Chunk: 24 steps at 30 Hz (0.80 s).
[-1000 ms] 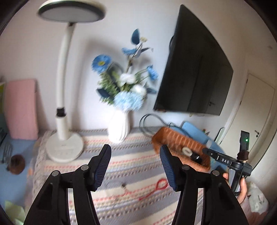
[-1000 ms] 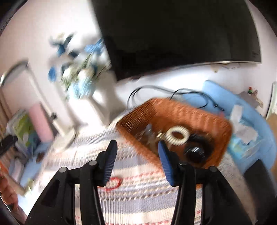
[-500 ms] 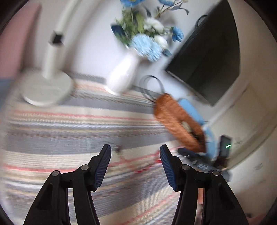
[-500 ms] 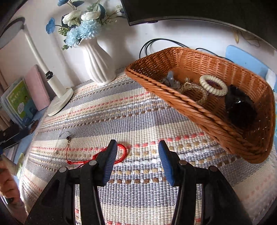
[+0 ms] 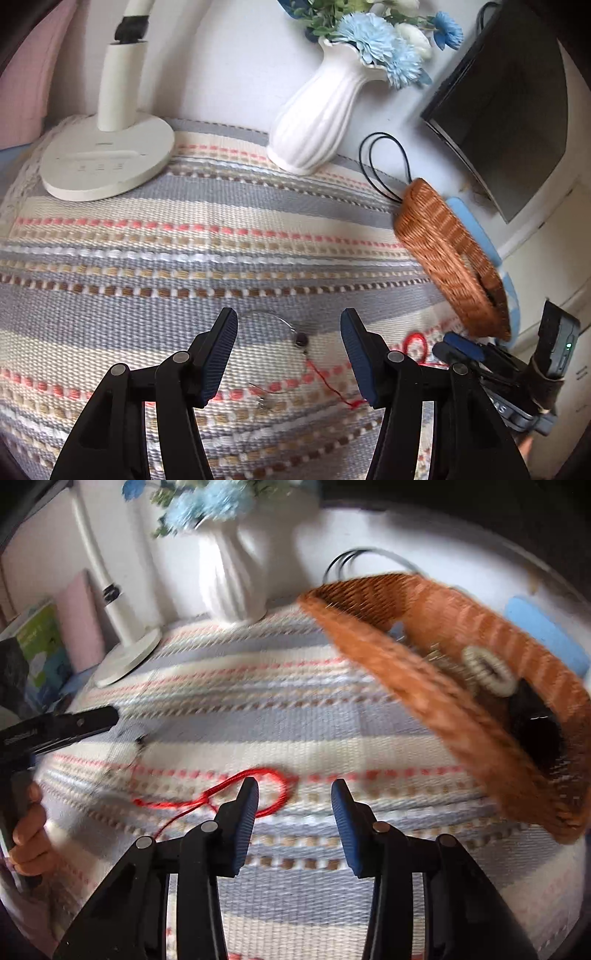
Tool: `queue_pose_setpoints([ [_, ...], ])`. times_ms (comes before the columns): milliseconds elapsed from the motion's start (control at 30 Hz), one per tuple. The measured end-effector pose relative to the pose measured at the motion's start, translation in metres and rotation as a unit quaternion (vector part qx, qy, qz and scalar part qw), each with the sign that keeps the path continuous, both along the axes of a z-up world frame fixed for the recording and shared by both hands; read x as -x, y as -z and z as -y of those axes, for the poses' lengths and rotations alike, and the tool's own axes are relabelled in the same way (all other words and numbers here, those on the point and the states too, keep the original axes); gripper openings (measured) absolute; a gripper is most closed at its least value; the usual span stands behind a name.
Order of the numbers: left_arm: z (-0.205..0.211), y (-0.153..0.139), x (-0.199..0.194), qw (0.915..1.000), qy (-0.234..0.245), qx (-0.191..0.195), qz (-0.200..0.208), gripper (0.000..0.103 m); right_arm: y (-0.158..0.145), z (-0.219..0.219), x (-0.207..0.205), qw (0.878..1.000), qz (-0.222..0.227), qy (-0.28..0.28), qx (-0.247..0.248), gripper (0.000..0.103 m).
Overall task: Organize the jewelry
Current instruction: 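Grasp the red string bracelet with the right tool while the left tool grasps a beaded earring, then carry the red bracelet and earring into the wicker basket and open both tools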
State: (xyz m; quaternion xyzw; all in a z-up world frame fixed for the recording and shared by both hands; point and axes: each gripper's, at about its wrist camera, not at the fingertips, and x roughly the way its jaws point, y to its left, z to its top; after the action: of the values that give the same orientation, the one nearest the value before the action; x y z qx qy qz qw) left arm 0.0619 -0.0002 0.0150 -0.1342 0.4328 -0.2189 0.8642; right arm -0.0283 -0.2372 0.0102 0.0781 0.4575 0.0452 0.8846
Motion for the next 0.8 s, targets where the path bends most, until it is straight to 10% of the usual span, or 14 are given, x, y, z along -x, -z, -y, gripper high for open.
queue_pose_setpoints([
  [233,0.032,0.004,0.006,0.9961,0.026,-0.082,0.020,0.058,0.008,-0.017,-0.009,0.997,-0.006,-0.011,0.072,0.036],
  [533,0.062,0.013,0.009,0.9803,0.038,-0.191,0.034,0.026,0.012,-0.057,-0.005,0.981,0.020,-0.044,0.187,0.006],
  [600,0.064,0.013,0.010,0.9799,0.043,-0.192,0.035,0.010,0.013,-0.060,-0.003,0.979,0.024,-0.046,0.199,0.005],
  [800,0.043,0.009,0.008,0.9910,0.033,-0.128,0.018,0.010,0.008,-0.052,0.001,0.983,0.032,-0.042,0.177,0.005],
])
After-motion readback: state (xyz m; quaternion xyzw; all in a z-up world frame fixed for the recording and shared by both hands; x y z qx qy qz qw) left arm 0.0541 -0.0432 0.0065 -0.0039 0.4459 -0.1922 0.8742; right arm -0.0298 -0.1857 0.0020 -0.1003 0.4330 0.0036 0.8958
